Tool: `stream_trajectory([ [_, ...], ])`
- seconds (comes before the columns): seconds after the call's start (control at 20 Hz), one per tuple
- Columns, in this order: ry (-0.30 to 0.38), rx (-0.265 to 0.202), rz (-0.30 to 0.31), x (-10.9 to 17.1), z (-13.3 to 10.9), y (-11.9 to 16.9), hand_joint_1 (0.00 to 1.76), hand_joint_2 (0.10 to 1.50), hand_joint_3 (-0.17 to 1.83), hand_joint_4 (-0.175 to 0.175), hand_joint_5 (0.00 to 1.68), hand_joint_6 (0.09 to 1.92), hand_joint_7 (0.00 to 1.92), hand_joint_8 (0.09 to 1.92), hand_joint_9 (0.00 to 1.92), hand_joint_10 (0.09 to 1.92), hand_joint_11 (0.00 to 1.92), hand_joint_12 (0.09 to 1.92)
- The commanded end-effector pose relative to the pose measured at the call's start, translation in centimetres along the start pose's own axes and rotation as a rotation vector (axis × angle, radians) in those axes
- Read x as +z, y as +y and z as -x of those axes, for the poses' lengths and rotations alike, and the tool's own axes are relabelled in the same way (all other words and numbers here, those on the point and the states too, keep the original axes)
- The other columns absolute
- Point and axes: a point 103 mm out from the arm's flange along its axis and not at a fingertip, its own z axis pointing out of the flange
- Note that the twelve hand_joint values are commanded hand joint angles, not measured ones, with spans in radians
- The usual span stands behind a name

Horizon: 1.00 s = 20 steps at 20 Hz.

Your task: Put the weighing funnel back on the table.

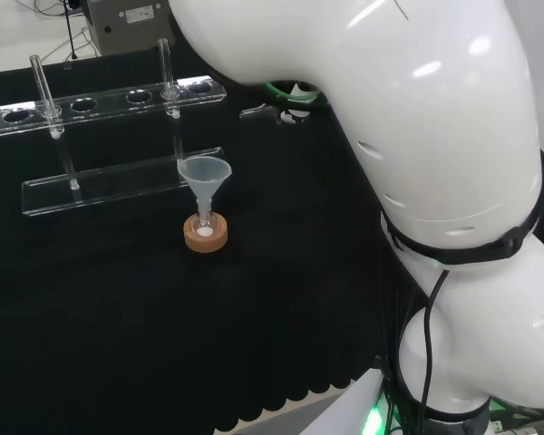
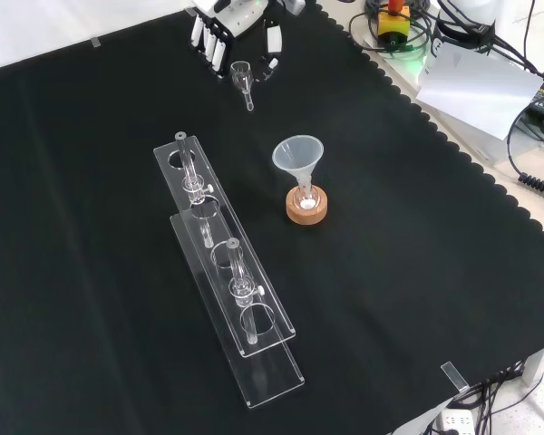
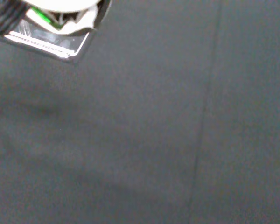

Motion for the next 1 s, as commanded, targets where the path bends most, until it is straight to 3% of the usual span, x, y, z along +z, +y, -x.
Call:
stream_trajectory([
  [0.05, 0.055, -0.035, -0.004, 2.7, 0.0, 1.7, 1.11, 0.6, 0.85, 0.175, 1.18, 0.94, 0.96, 0.64, 1.19, 0.31, 0.81, 1.06],
  [0.65, 0.119, -0.036, -0.019, 6.2, 0.5, 4.1, 1.11, 0.6, 0.85, 0.175, 1.18, 0.94, 0.95, 0.64, 1.19, 0.3, 0.81, 1.06],
  [1.0, 0.074, -0.033, -0.046, 9.0, 0.1, 5.4, 1.11, 0.6, 0.85, 0.175, 1.17, 0.94, 0.95, 0.64, 1.19, 0.3, 0.81, 1.06],
])
